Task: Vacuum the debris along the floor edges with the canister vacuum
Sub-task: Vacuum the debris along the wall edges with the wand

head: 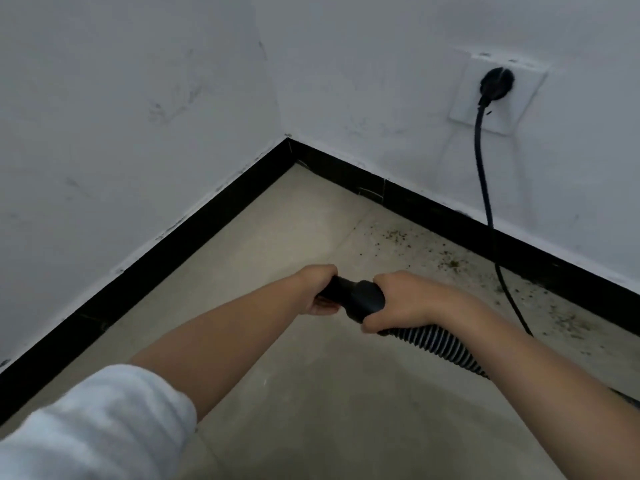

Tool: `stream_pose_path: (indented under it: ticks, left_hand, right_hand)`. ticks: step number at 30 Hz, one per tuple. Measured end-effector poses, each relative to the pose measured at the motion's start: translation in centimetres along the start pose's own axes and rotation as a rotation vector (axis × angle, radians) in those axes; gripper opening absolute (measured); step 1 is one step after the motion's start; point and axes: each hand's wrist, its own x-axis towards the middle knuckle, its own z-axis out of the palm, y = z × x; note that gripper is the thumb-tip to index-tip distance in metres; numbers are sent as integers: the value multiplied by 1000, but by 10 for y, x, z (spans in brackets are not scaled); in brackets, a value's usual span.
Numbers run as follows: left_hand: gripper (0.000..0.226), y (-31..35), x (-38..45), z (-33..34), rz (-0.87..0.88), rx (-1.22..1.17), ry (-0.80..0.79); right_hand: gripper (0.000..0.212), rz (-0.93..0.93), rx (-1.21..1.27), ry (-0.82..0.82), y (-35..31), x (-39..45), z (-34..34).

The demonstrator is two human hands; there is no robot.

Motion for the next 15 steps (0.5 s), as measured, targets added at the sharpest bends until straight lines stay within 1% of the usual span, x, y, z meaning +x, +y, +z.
stream_pose_path:
  ticks: [3, 6, 10, 15]
  left_hand:
    - [20, 16, 14, 22, 94, -32, -25]
    - [35, 29, 30, 36, 159, -64, -36]
    - [46, 44, 44, 51, 206, -50, -51]
    - [50, 59, 59, 66, 245, -31, -52]
  right_hand:
    - [38, 67, 71, 96, 22, 2, 2]
    - [42, 147, 127, 177, 32, 8, 7]
    - [43, 227, 204, 247, 37, 15, 5]
    - [41, 278, 245, 298, 48, 22, -4]
